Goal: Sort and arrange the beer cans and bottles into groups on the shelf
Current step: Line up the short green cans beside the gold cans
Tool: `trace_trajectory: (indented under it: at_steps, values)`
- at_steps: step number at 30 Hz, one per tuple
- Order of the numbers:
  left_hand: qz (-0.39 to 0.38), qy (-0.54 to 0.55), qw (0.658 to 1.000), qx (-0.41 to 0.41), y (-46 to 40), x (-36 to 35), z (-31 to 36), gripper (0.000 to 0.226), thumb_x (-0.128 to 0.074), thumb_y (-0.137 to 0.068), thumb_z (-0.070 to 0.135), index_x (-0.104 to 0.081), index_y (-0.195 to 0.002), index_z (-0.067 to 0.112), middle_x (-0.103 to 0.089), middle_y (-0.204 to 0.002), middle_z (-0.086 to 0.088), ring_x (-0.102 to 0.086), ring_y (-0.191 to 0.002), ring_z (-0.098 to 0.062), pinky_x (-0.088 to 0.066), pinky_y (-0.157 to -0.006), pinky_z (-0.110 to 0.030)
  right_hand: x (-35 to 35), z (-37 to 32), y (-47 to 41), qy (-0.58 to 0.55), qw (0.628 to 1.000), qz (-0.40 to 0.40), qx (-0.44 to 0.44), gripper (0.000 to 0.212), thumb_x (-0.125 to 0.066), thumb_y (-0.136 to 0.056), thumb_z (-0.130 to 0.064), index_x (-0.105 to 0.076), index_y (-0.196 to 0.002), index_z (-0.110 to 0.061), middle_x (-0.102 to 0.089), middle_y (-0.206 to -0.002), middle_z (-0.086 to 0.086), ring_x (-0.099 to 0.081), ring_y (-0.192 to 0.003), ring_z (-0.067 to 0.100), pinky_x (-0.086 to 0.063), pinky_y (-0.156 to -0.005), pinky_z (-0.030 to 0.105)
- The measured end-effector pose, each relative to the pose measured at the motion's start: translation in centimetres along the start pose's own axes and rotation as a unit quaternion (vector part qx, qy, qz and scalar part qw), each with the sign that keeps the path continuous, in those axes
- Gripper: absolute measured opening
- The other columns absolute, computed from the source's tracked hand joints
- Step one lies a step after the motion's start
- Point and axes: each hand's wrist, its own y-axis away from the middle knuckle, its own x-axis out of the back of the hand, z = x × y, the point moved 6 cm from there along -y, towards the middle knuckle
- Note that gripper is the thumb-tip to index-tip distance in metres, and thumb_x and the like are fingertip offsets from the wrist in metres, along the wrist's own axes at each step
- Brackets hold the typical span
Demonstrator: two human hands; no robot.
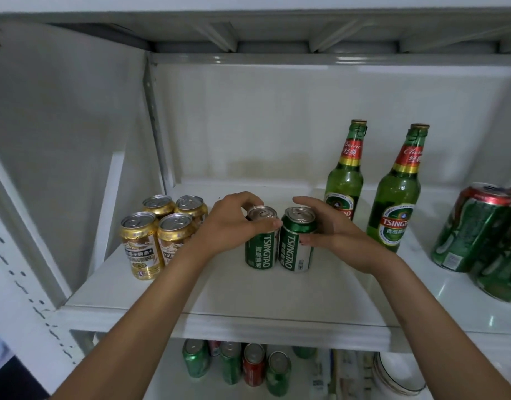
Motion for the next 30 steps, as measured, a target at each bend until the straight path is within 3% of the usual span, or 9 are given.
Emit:
trace_trajectory:
  at_steps: [5,7,10,17,20,26,30]
  values:
    - [-0.011,0.038,0.999,-0.004,0.8,-0.3,-0.2,0.048,-0.085,-0.08,0.045,-0.068,-0.121,0.029,-0.069,-0.113,0.016,-0.064,-0.101,0.002,-0.052,-0.083,-0.018,-0.6,0.3,-0.3,0.073,0.996,0.046,-0.008,0.081,-0.085,-0.072,-0.052,-0.051,-0.143,-0.037,-0.06,-0.138,-0.01,-0.06,-0.126,0.009,-0.052,-0.107,0.038]
    - [-0.041,0.099,0.994,0.01,1.3,-0.9,-0.6,0.046,-0.08,-0.088,0.036,-0.064,-0.13,0.029,-0.068,-0.121,0.014,-0.063,-0.112,-0.002,-0.05,-0.089,-0.017,-0.4,0.3,-0.4,0.092,0.993,0.075,-0.006,0.085,-0.083,-0.064,-0.059,-0.052,-0.141,-0.038,-0.057,-0.138,-0.008,-0.059,-0.126,0.013,-0.054,-0.105,0.037]
    - [-0.049,0.171,0.984,0.025,1.9,-1.3,-1.2,0.047,-0.076,-0.093,0.027,-0.061,-0.137,0.029,-0.067,-0.132,0.008,-0.061,-0.125,-0.01,-0.05,-0.102,-0.026,-0.2,0.2,-0.4,0.085,0.993,0.083,0.0,0.077,-0.086,-0.076,-0.04,-0.05,-0.144,-0.035,-0.057,-0.136,-0.003,-0.06,-0.124,0.016,-0.053,-0.104,0.038]
    - [-0.057,0.15,0.987,0.014,1.7,-0.3,-1.4,0.058,-0.076,-0.094,0.024,-0.055,-0.148,0.023,-0.063,-0.143,0.004,-0.059,-0.131,-0.012,-0.048,-0.113,-0.038,-0.4,0.3,-0.5,-0.023,0.999,0.047,0.007,0.059,-0.073,-0.089,0.002,-0.056,-0.139,-0.023,-0.067,-0.134,0.001,-0.066,-0.123,0.015,-0.055,-0.102,0.033]
    - [-0.064,0.145,0.987,0.016,1.7,0.0,-1.7,0.062,-0.075,-0.094,0.028,-0.051,-0.151,0.027,-0.059,-0.148,0.008,-0.055,-0.136,-0.01,-0.045,-0.116,-0.039,-0.4,0.4,-0.7,-0.045,0.998,0.039,0.025,0.055,-0.068,-0.09,0.008,-0.058,-0.139,-0.016,-0.068,-0.134,0.004,-0.066,-0.123,0.019,-0.056,-0.098,0.032]
    - [-0.101,0.157,0.982,0.039,1.9,-0.1,-2.0,0.06,-0.068,-0.098,0.025,-0.047,-0.154,0.034,-0.05,-0.157,0.009,-0.045,-0.142,-0.009,-0.037,-0.12,-0.035,-0.8,0.8,-0.9,-0.075,0.996,0.033,0.04,0.054,-0.067,-0.09,0.007,-0.06,-0.136,-0.021,-0.072,-0.13,-0.002,-0.066,-0.125,0.017,-0.055,-0.1,0.03]
    - [-0.1,0.181,0.977,0.055,2.0,-0.4,-2.4,0.057,-0.065,-0.098,0.024,-0.049,-0.152,0.037,-0.049,-0.158,0.009,-0.043,-0.146,-0.014,-0.034,-0.124,-0.044,-1.1,1.3,-0.8,-0.085,0.995,0.04,0.045,0.054,-0.066,-0.091,0.007,-0.06,-0.135,-0.022,-0.072,-0.13,-0.003,-0.065,-0.126,0.016,-0.055,-0.099,0.03]
